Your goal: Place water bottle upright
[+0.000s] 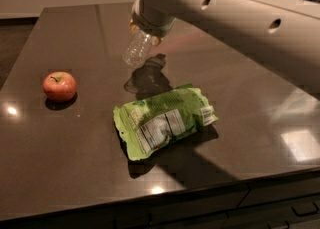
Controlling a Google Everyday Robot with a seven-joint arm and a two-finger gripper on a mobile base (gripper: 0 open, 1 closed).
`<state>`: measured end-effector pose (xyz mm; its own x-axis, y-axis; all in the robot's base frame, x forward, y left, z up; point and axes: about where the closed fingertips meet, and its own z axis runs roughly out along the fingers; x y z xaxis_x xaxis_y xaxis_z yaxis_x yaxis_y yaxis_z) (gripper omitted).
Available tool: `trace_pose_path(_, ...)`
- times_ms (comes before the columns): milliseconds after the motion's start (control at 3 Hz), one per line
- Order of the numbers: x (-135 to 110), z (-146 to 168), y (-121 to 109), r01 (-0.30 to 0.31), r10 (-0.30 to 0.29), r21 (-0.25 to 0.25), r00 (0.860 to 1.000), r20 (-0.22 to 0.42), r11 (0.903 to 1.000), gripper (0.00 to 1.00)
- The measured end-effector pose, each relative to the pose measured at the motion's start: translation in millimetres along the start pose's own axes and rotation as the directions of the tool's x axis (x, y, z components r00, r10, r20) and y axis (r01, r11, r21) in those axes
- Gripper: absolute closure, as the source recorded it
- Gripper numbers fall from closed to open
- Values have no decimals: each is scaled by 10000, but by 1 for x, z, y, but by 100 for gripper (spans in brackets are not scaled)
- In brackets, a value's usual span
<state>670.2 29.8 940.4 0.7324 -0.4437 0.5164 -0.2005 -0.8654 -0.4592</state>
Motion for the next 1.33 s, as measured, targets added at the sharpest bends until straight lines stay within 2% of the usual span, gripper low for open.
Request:
trace_pose_path(333,6,1,-15,125,-100,753,9994,-332,9971,100)
trace_pose_path(667,6,1,-16,107,-81,762,9994,-334,9970,100)
trace_pose_path(1000,11,0,-19,489,-452,917,9981,-416,9946,100)
trace_pose_path(1333,29,0,-25,1234,-1154,1357,9912,-653,9830,100)
